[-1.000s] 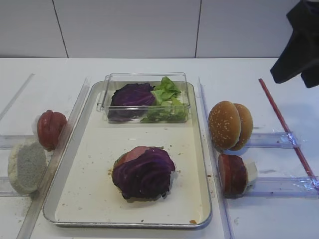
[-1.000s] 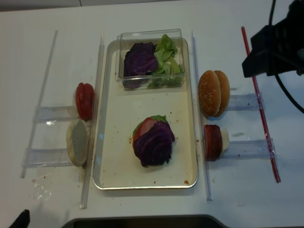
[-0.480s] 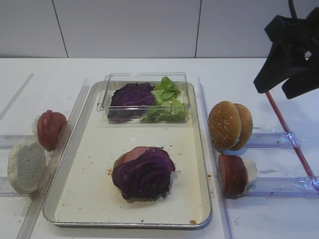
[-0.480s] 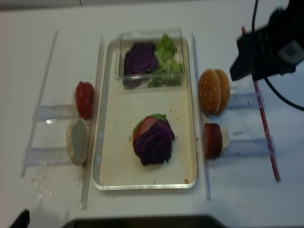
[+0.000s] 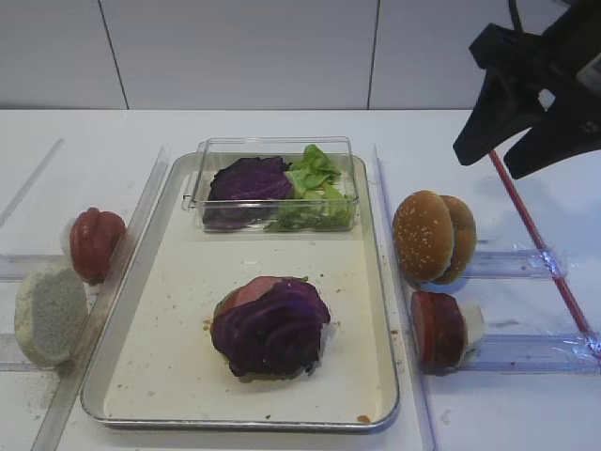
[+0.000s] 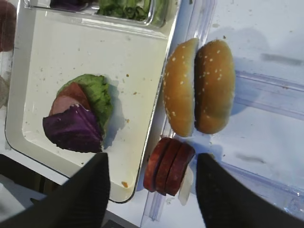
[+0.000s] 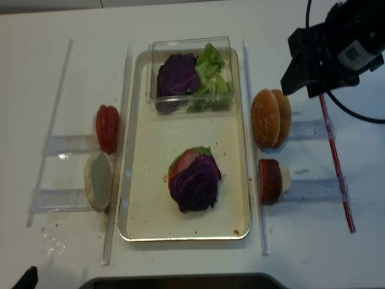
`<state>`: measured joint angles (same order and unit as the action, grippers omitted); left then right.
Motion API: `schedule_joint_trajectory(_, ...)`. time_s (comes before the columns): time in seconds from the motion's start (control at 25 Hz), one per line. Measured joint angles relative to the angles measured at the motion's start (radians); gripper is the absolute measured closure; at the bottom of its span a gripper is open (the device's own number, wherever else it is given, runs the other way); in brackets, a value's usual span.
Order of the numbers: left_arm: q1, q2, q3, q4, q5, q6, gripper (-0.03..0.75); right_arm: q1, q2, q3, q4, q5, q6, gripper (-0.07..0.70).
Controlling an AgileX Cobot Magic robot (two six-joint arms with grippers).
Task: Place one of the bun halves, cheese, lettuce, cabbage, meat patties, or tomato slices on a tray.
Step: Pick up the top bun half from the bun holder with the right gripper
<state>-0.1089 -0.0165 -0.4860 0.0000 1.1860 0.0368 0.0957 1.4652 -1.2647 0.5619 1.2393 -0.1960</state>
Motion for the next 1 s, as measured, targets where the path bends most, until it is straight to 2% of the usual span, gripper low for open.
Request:
schedule_joint_trajectory(0.44, 0.000, 0.000, 0.000, 0.000, 0.000, 0.000, 0.276, 0.000, 0.099, -0.031, 0.010, -0.008, 0.000, 0.206)
schedule_joint_trajectory(0.8, 0.000, 0.000, 0.000, 0.000, 0.000, 0.000, 0.276, 0.094, 0.200, -0.101, -0.028, -0.028, 0.016, 0.206)
schedule_joint_trajectory(1.0, 0.000, 0.000, 0.000, 0.000, 0.000, 0.000, 0.276, 0.099, 0.243, -0.124, -0.079, -0.053, 0.045, 0.206)
